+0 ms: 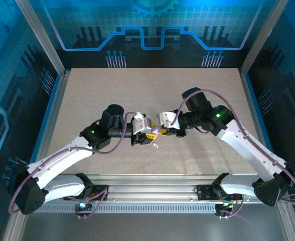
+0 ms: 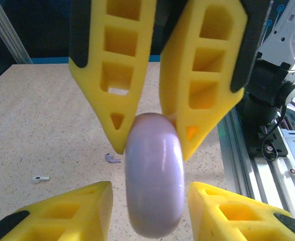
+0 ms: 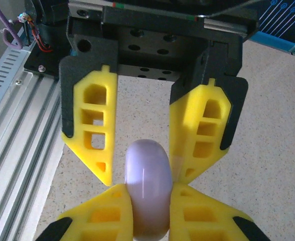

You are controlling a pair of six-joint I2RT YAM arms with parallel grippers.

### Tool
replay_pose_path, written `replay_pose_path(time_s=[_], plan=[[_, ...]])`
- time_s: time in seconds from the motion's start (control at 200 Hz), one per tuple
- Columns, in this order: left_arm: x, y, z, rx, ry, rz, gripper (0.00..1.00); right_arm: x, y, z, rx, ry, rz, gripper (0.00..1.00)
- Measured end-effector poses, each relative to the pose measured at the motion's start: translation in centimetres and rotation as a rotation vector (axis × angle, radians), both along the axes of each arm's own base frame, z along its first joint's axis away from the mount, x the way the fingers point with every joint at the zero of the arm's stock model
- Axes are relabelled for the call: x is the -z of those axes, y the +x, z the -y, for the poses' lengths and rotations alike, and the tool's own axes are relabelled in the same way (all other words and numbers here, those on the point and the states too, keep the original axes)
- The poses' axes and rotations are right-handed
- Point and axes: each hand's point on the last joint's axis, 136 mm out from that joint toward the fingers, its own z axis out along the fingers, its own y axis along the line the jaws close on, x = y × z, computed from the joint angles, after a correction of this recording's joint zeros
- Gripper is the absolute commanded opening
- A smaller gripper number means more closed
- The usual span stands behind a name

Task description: Insert the wireless bluetooth earbuds into the charging case

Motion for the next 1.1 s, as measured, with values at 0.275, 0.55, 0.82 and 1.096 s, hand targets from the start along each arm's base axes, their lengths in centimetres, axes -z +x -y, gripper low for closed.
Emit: replay_pose_path(time_s=[0.275,0.55,0.82,1.096], plan=[[-0.2,0.1,0.2,-0.004,-0.014,-0.005,0.25,-0.1,0.1,-0.1,0.0,0.001,0.009,0.14],[-0.4,0.4,0.2,-0.017,-0.014,0.007,0.09,-0.2,0.6,-0.2,0.046,0.011,-0.002,0.45],[-0.5,0.6,0.0,-0.033,-0.014,0.016,0.08,0.4,0.5,0.6,0.125,0.052,0.013,0.54],[-0.5,0.6,0.0,-0.035,-0.015,0.011,0.08,-0.5,1.1,0.3,0.152,0.089,0.027,0.54]])
